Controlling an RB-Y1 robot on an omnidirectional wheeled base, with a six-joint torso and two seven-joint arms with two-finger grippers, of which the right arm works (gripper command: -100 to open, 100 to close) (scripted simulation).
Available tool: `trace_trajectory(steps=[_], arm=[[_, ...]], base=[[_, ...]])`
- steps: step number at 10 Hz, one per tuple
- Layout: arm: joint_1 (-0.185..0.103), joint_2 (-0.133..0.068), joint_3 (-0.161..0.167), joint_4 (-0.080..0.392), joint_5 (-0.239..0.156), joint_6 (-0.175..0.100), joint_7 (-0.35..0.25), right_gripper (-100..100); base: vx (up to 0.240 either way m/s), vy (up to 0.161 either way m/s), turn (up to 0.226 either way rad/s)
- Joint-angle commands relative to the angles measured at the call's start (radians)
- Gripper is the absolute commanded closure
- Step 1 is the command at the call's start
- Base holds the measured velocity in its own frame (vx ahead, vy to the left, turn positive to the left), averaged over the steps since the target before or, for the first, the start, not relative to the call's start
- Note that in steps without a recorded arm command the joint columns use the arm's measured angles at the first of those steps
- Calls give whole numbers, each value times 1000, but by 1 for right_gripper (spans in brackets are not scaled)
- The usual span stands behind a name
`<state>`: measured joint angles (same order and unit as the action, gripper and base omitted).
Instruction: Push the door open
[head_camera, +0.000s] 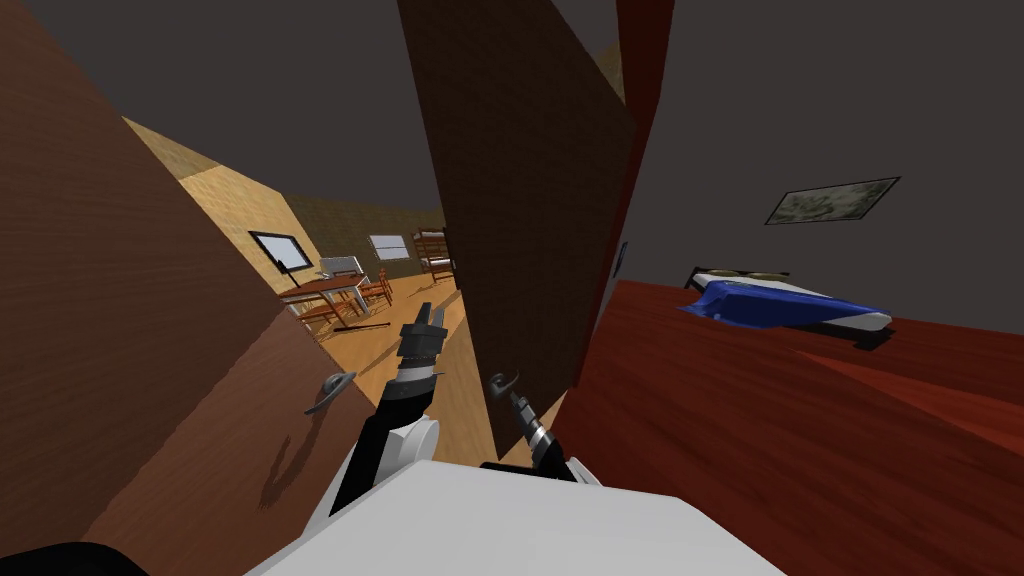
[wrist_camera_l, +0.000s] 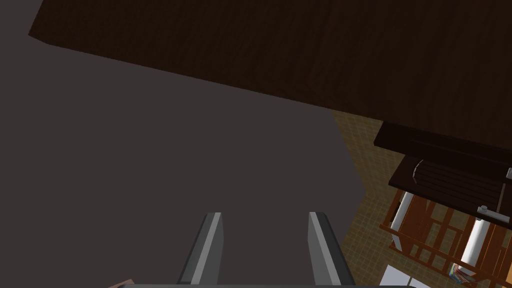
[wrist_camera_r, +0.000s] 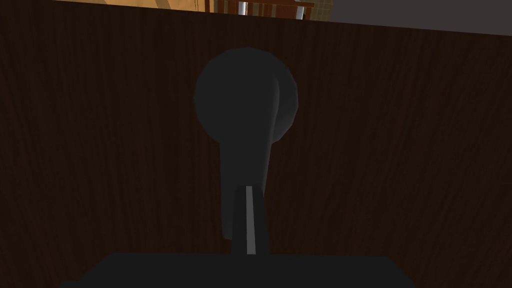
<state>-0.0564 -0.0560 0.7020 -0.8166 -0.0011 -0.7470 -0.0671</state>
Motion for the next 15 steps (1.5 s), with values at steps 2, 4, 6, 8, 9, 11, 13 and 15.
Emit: trace_trajectory(steps=[2,4,6,8,9,11,13,15], arm=[[0,0,0,0,0,1,0,100],[5,-9,-8,-4,-4,1,3,-100],[10,-9,-17,-8,-9,0,6,-100],[11,-7,-19,-9,-10,0,6,-100],[10,-11,-24,-4,-11,-3,9,-100],[8,-12,-27,-1,-11,-5,11,-100],[6,-8,-31,4,-12,-8,13,-100],[4,3,-37,10,-12,-11,17,-100]], base=[[-7,-6,1],[-55,-32,-59],[-209,-69,-91],[-129,-44,-53],[75,70,35],[135,112,14],[150,136,22],[176,120,21]])
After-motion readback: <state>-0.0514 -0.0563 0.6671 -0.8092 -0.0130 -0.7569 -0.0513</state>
